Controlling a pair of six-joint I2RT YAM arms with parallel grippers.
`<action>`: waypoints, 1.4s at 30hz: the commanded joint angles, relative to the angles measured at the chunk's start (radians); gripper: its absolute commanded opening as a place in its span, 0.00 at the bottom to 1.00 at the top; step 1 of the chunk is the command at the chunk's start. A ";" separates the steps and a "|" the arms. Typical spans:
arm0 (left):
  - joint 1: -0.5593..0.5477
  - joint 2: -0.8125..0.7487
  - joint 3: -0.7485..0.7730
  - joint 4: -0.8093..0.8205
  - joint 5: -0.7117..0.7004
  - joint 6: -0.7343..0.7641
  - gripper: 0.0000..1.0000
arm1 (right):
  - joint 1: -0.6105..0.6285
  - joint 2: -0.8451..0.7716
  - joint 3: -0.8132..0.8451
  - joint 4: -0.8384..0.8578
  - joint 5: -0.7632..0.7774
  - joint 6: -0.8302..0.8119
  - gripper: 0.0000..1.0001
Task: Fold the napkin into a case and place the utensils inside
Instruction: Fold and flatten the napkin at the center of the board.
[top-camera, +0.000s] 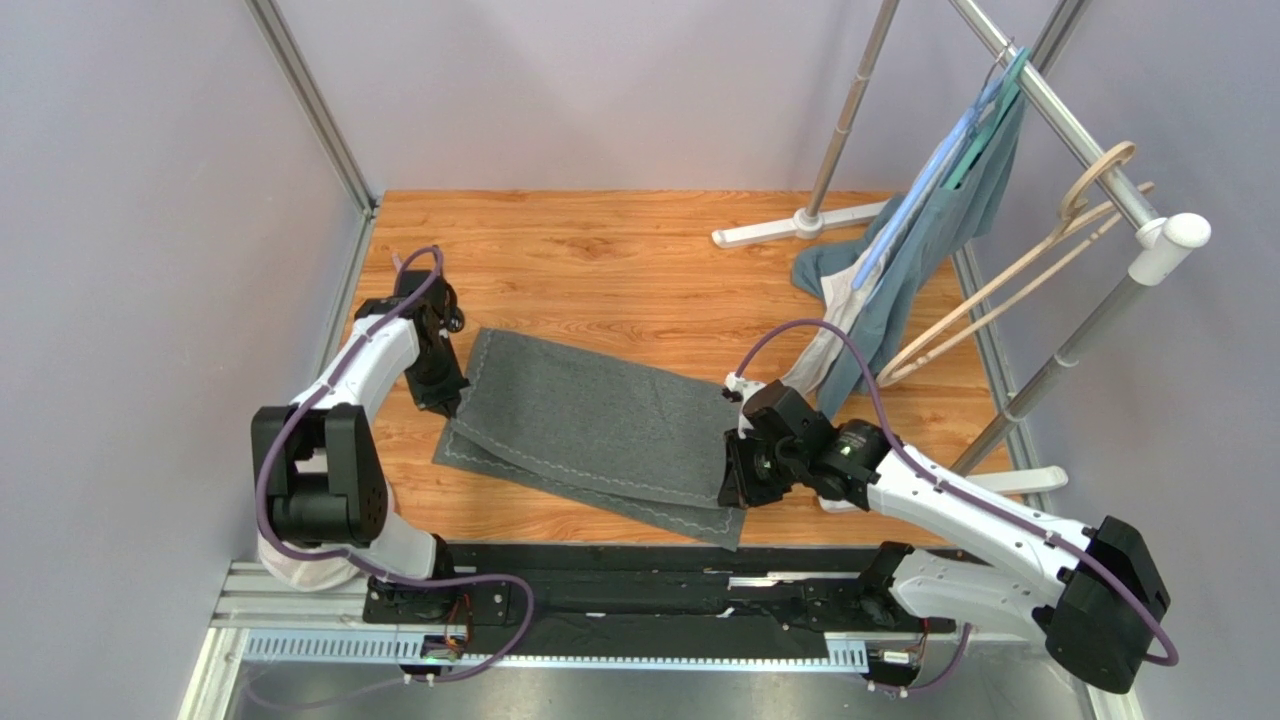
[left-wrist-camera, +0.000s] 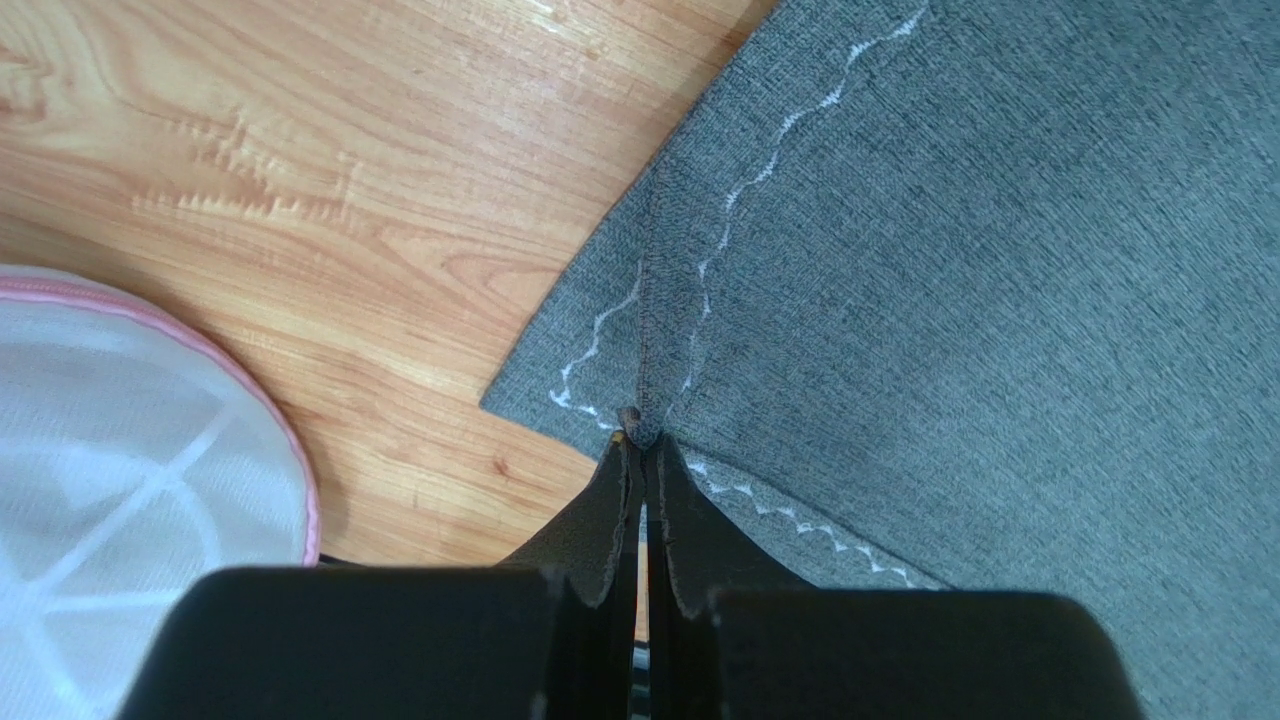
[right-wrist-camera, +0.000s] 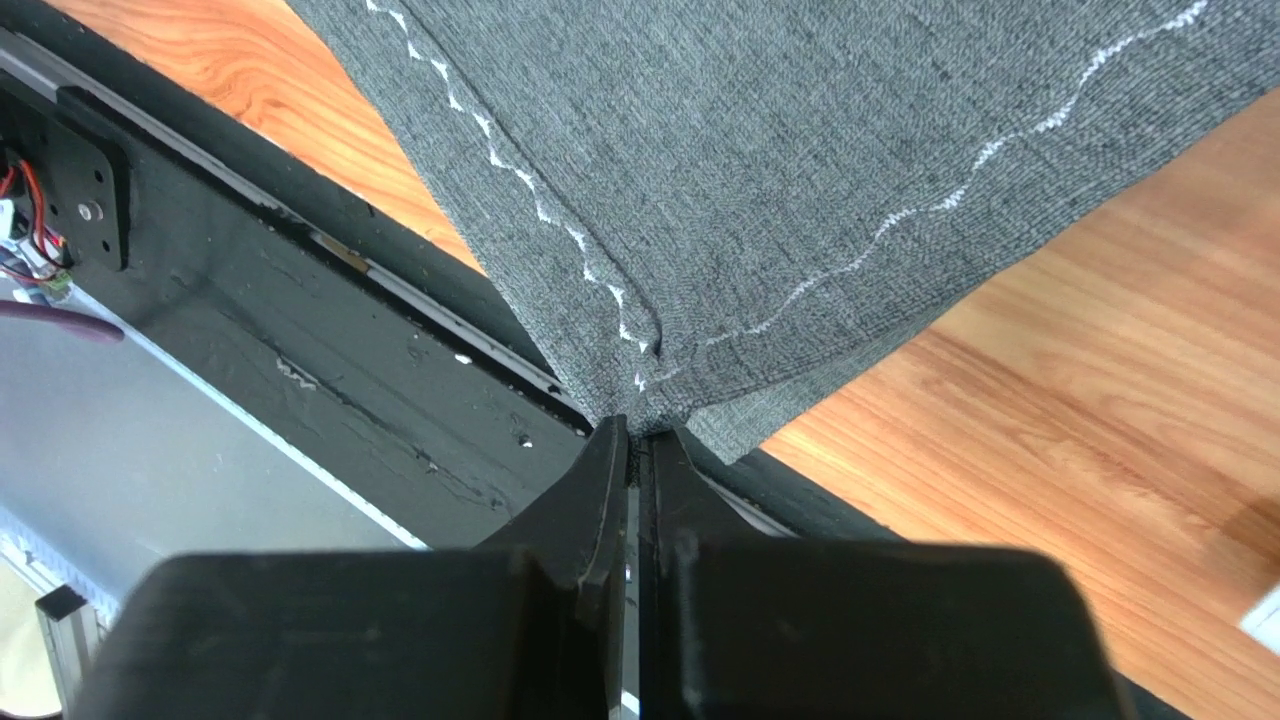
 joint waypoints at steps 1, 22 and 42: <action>0.004 0.032 0.007 0.036 -0.019 -0.012 0.00 | 0.010 -0.014 -0.041 0.085 0.007 0.072 0.00; 0.004 0.053 -0.015 0.030 -0.066 -0.024 0.00 | 0.031 -0.040 -0.151 0.125 -0.004 0.129 0.00; 0.004 0.066 -0.027 0.032 -0.057 -0.036 0.00 | 0.056 0.061 -0.196 0.202 0.039 0.144 0.00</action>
